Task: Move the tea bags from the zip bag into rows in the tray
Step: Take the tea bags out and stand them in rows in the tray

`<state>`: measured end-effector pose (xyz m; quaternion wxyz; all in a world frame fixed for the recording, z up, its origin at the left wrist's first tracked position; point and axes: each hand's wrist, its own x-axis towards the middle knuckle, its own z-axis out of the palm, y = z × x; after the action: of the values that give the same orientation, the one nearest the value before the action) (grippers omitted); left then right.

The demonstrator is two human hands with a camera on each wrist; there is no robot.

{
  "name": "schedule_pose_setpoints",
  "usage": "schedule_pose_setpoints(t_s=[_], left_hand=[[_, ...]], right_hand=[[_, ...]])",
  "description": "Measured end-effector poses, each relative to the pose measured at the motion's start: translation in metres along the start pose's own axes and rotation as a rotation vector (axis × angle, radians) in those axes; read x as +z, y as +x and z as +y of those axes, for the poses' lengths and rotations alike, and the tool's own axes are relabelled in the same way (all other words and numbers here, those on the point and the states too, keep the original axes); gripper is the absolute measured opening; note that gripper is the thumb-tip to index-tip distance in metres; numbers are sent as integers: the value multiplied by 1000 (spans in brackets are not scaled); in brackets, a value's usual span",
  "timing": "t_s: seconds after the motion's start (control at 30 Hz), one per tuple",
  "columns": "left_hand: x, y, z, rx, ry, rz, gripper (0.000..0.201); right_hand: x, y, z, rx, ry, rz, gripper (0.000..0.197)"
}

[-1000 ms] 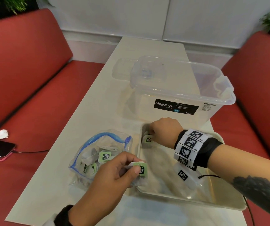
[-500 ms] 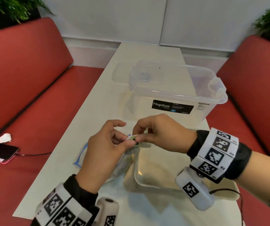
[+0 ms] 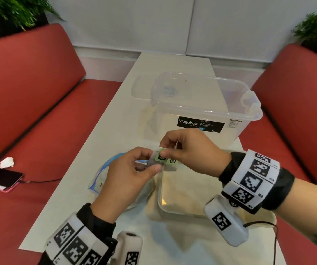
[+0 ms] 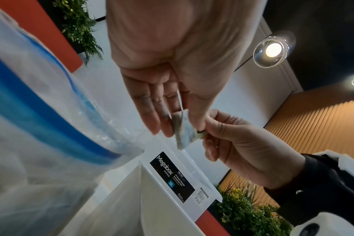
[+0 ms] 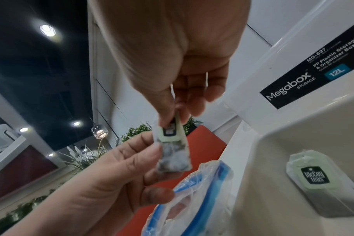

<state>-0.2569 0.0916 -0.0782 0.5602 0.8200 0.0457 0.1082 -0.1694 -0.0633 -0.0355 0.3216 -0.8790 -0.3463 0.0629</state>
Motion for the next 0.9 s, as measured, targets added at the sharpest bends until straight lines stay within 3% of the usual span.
schedule_pose_setpoints(t_s=[0.23, 0.4, 0.47, 0.77, 0.9], left_hand=[[4, 2, 2, -7, 69, -1, 7], [8, 1, -1, -35, 55, 5, 41], [8, 2, -1, -38, 80, 9, 44], [11, 0, -9, -40, 106, -26, 42], [10, -10, -15, -18, 148, -68, 30]], right_hand=[[-3, -3, -2, 19, 0, 9, 11], [-9, -2, -2, 35, -122, 37, 5], [-12, 0, -2, 41, -208, 12, 5], [-9, 8, 10, 107, -272, -103, 7], [-6, 16, 30, 174, -351, -151, 8]])
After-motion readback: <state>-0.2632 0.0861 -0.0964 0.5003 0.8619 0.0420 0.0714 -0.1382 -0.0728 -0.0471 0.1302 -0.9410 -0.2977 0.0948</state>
